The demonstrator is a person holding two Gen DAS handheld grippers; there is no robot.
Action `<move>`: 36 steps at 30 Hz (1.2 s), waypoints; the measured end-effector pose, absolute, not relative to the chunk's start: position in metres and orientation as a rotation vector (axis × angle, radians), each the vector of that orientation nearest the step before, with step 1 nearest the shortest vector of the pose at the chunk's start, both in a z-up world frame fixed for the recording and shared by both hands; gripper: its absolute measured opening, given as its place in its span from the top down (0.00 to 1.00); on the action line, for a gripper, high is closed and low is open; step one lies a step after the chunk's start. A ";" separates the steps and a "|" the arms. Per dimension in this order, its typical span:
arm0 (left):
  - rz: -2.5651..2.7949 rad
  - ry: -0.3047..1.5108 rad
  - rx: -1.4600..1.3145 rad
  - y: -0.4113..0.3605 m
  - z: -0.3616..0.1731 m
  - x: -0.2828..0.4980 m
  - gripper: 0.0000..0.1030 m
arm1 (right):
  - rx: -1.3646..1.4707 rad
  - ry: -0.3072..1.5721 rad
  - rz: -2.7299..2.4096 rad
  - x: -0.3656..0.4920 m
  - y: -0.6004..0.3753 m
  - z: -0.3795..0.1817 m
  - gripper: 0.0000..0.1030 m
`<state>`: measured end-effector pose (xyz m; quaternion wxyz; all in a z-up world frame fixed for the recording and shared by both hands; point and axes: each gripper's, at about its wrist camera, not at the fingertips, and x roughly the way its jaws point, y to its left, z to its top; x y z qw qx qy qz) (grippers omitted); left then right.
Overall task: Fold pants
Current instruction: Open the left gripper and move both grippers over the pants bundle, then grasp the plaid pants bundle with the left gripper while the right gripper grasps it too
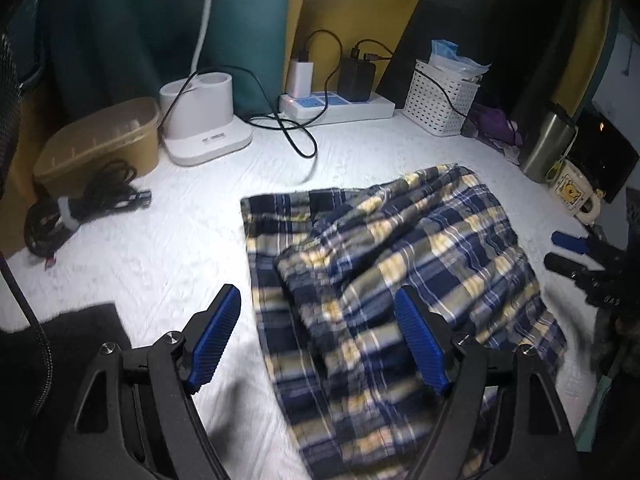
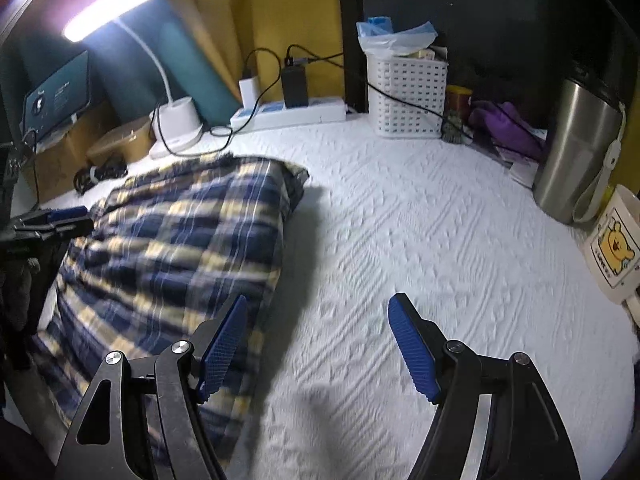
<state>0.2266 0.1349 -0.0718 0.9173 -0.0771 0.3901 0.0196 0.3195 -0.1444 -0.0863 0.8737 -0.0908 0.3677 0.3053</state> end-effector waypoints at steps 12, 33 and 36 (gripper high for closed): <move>-0.011 0.876 -0.231 0.156 -0.098 0.257 0.19 | -0.168 0.764 0.721 0.351 -0.108 -0.086 0.21; -0.107 0.839 -0.109 0.113 -0.102 0.266 0.45 | -0.016 0.893 0.935 0.383 -0.072 -0.113 0.21; -0.121 0.828 -0.117 0.113 -0.100 0.265 0.55 | -0.043 0.893 0.967 0.382 -0.059 -0.113 0.22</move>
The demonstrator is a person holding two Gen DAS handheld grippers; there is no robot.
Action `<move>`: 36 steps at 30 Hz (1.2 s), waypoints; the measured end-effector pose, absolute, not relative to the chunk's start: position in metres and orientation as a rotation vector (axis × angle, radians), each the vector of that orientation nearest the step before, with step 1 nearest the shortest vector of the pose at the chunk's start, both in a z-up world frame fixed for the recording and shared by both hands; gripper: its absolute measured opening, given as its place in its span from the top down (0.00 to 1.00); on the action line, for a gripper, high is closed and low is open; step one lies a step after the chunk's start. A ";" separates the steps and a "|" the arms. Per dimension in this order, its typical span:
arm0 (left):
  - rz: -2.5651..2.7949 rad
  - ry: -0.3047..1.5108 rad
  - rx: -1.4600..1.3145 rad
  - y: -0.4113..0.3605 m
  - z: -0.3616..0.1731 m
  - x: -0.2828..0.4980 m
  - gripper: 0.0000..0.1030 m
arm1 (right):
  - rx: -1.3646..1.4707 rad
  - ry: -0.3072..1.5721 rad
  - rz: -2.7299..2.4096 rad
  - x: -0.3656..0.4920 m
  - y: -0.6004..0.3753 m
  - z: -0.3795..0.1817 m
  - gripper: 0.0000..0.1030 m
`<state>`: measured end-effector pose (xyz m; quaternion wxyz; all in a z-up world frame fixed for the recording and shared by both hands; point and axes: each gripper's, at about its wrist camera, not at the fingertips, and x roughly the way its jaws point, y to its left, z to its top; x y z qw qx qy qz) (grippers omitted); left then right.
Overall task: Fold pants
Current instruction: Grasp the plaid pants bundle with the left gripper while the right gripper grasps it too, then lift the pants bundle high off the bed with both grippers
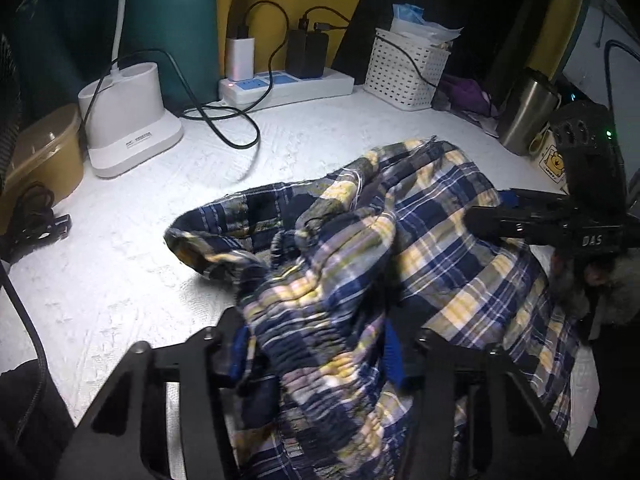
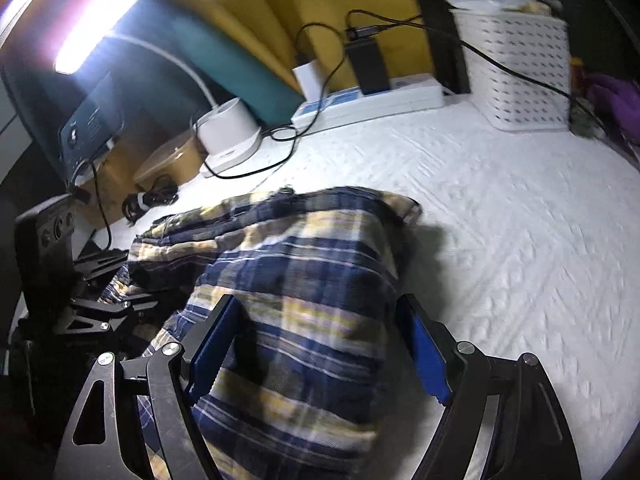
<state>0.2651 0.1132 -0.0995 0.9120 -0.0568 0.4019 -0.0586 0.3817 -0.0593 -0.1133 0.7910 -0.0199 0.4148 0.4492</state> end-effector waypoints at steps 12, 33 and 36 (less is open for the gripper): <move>-0.110 0.787 -0.053 0.100 -0.081 0.256 0.63 | -0.131 0.857 0.938 0.368 -0.050 -0.109 0.72; -0.094 0.683 0.000 0.085 -0.040 0.212 0.65 | -0.151 0.702 0.913 0.313 -0.074 -0.062 0.81; -0.093 0.671 0.003 0.083 -0.037 0.205 0.65 | -0.150 0.688 0.912 0.304 -0.079 -0.058 0.81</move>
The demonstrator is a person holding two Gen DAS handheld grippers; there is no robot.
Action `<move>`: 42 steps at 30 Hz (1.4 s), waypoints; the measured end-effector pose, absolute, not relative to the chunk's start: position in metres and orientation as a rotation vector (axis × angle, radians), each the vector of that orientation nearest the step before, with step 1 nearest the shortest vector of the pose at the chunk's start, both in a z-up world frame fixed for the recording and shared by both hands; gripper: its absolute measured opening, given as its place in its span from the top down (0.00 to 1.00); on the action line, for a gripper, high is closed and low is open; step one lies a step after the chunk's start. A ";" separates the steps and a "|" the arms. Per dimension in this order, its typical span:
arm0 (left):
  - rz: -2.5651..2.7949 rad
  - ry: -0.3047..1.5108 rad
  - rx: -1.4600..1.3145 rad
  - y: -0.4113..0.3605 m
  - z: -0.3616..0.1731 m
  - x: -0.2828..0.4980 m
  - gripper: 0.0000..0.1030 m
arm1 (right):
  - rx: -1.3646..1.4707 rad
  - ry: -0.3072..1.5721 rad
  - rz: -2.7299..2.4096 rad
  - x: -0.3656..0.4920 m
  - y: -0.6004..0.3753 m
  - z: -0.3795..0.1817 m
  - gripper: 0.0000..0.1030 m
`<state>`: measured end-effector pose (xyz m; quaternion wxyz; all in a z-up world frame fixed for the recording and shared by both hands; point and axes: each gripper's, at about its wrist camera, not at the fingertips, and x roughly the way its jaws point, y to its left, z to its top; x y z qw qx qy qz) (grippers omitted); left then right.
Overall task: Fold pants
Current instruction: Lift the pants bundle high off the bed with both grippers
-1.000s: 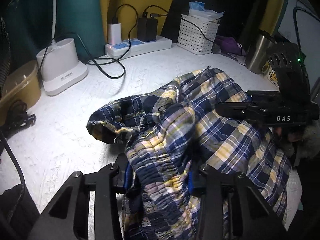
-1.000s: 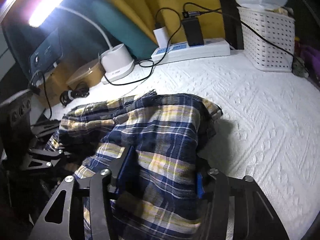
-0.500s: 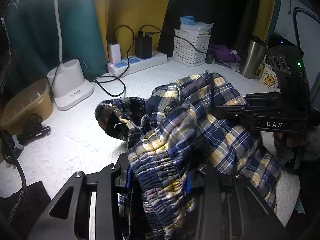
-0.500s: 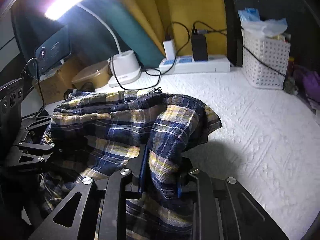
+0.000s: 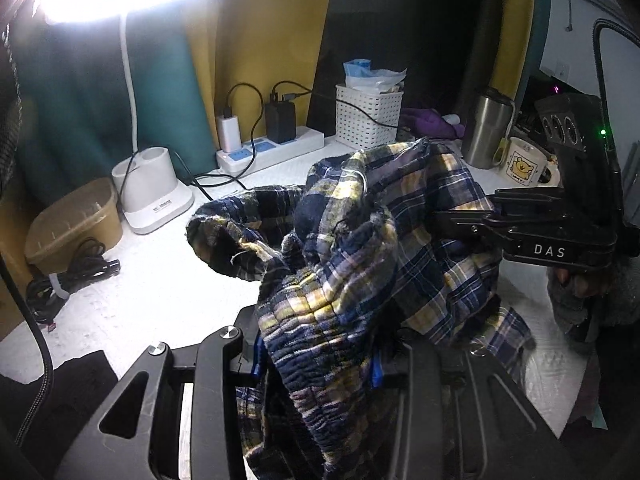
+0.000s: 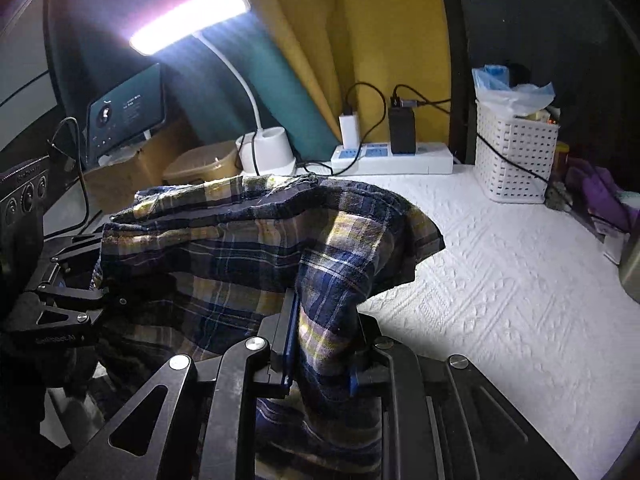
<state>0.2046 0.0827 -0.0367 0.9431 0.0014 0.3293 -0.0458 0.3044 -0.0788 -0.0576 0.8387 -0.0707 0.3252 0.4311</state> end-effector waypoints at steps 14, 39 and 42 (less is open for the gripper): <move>-0.101 0.592 0.030 0.069 -0.015 0.166 0.65 | -0.144 0.610 0.909 0.264 -0.105 -0.031 0.81; -0.069 0.358 0.005 0.074 0.040 0.062 0.65 | -0.202 0.341 0.927 0.149 -0.118 0.055 0.81; -0.054 0.312 -0.002 0.083 0.050 0.046 0.65 | -0.206 0.304 0.942 0.135 -0.114 0.064 0.81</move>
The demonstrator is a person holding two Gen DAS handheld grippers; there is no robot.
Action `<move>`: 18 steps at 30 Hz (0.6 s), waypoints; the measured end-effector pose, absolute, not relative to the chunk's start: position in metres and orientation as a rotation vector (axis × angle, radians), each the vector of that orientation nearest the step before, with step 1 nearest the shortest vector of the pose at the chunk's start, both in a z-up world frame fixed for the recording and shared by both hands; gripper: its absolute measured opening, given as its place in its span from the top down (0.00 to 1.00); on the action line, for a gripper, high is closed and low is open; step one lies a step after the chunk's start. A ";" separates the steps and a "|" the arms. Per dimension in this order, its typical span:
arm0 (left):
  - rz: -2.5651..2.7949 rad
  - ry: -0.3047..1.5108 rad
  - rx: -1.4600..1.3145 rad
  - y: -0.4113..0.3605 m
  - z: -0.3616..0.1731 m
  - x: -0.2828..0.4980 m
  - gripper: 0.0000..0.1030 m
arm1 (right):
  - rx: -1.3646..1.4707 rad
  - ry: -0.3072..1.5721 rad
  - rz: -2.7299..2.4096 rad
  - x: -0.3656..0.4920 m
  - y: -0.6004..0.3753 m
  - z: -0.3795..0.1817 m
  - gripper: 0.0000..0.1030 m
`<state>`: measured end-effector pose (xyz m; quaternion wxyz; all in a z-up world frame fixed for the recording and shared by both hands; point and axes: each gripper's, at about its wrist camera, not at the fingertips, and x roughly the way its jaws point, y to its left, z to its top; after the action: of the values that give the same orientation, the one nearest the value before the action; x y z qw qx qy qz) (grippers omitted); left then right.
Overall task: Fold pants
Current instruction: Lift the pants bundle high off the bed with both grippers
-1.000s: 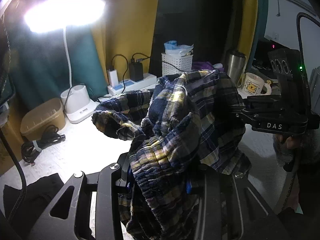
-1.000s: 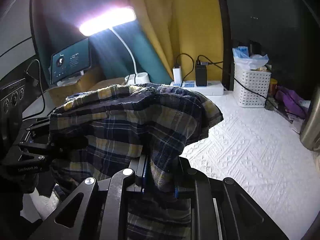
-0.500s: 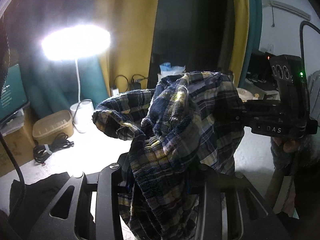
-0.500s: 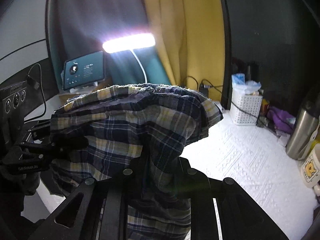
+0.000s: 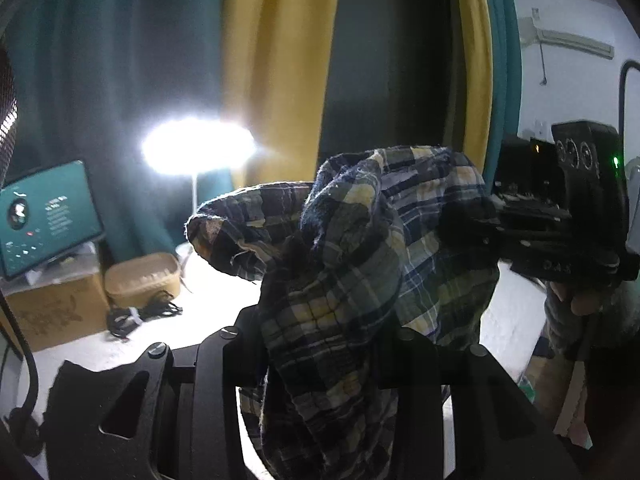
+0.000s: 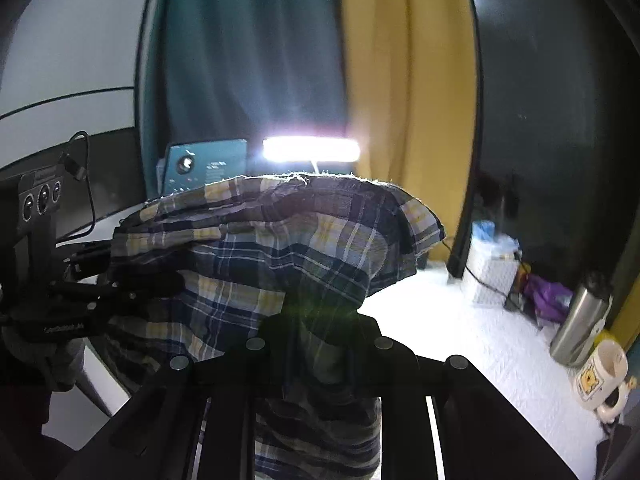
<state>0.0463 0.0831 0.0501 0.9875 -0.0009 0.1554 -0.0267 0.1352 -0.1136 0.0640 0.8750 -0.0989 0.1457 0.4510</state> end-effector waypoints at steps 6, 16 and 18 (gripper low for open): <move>-0.015 0.240 0.021 0.102 0.066 0.016 0.65 | -0.209 0.239 0.979 0.107 -0.101 0.077 0.81; 0.071 0.227 0.050 0.139 0.066 -0.022 0.65 | -0.215 0.228 1.082 0.078 -0.065 0.075 0.81; 0.079 0.247 0.050 0.146 0.063 -0.024 0.65 | -0.210 0.251 1.097 0.076 -0.057 0.068 0.81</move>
<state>-0.0242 0.1455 0.0629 0.9913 0.0247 0.1233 0.0392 0.0765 -0.0569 0.0680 0.8405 -0.0995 0.1187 0.5192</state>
